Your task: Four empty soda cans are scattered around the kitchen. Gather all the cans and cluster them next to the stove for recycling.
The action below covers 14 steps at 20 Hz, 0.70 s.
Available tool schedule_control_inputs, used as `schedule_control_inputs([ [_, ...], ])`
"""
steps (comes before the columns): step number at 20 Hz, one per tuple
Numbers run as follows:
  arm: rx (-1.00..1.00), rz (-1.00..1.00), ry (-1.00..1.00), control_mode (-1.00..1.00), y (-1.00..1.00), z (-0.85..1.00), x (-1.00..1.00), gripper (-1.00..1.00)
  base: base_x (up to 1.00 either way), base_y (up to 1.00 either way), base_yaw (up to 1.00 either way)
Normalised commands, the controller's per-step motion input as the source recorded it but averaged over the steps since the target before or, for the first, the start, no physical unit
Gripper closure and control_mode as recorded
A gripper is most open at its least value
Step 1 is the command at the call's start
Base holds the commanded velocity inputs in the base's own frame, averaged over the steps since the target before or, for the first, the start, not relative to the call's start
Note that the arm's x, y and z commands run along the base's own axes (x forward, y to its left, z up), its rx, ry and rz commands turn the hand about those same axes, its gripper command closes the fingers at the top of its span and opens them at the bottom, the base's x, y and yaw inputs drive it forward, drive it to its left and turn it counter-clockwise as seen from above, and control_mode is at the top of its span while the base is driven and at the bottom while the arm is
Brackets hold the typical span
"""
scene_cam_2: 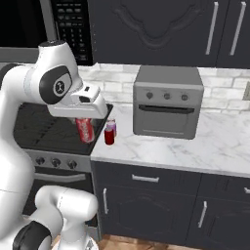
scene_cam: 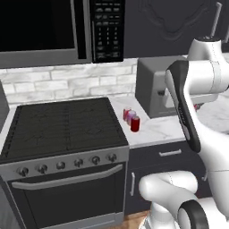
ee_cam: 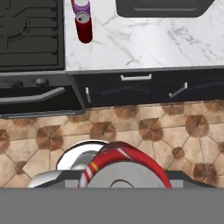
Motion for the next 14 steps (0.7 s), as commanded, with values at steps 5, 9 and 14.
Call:
schedule_control_inputs([
  [5, 0.0, 0.0, 0.0, 1.0, 0.0, 0.0, 0.0, 1.0, 0.48, 0.03, 0.0],
  [9, 0.0, 0.0, 0.0, 1.0, 0.0, 0.0, 0.0, 1.0, 0.22, 0.02, 0.0],
  [14, 0.0, 0.0, 0.0, 1.0, 0.0, 0.0, 0.0, 1.0, 0.17, 0.28, 0.0],
])
